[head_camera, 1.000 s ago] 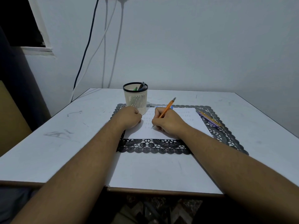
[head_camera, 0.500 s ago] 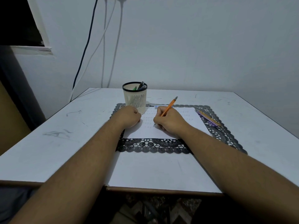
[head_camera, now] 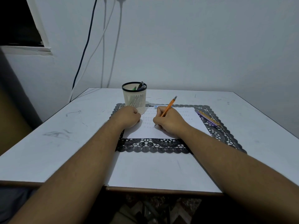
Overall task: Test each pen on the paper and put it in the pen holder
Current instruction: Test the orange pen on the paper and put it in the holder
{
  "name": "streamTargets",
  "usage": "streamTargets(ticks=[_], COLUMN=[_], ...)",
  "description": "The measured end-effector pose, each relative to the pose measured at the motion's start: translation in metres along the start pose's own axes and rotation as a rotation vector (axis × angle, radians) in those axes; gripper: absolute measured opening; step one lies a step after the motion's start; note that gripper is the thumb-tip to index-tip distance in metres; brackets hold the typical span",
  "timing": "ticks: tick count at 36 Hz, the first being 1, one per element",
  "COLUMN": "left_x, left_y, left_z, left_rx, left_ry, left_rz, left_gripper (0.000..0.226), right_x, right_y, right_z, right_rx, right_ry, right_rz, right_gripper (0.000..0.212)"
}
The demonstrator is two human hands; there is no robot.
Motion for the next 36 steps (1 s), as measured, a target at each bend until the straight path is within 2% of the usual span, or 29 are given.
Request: streamTargets(ticks=[6, 16, 20, 23, 26, 28, 30, 33, 36], left_x=[-0.002, -0.003, -0.011, -0.025, -0.035, -0.037, -0.038, -0.032, -0.027], left_y=[-0.001, -0.003, -0.013, -0.027, -0.042, -0.047, -0.048, -0.04, -0.028], left_z=[0.0, 0.003, 0.006, 0.006, 0.005, 0.002, 0.003, 0.011, 0.014], left_rx=[-0.008, 0.003, 0.017, 0.084, 0.247, 0.372, 0.441, 0.417, 0.332], left_ry=[0.004, 0.002, -0.04, -0.108, -0.152, -0.165, -0.151, -0.064, -0.035], left_rz=[0.002, -0.026, -0.095, -0.178, -0.218, -0.281, -0.379, -0.505, -0.545], left_gripper=[0.028, 0.026, 0.024, 0.026, 0.029, 0.021, 0.018, 0.044, 0.089], right_x=[-0.004, 0.02, 0.028, 0.028, 0.028, 0.027, 0.028, 0.027, 0.028], right_y=[0.004, -0.052, -0.067, -0.077, -0.087, -0.092, -0.096, -0.1, -0.098], right_z=[-0.004, 0.007, 0.007, 0.005, 0.003, 0.001, -0.001, -0.002, -0.001], right_rx=[-0.078, 0.231, 0.314, 0.368, 0.386, 0.393, 0.417, 0.47, 0.512], right_ry=[0.0, 0.121, 0.192, 0.21, 0.205, 0.189, 0.168, 0.157, 0.173], right_rz=[0.057, 0.42, 0.571, 0.664, 0.637, 0.586, 0.534, 0.484, 0.539], right_gripper=[0.032, 0.02, 0.004, 0.011, 0.01, 0.01, 0.025, 0.029, 0.018])
Point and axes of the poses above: each hand's wrist, its own z-axis towards the middle knuckle, its own y-axis out of the palm, x = y × z, the point moved 6 cm from there along z, towards the middle knuckle, and after that the axes turned 8 degrees about -y, right-handed, at the moved point
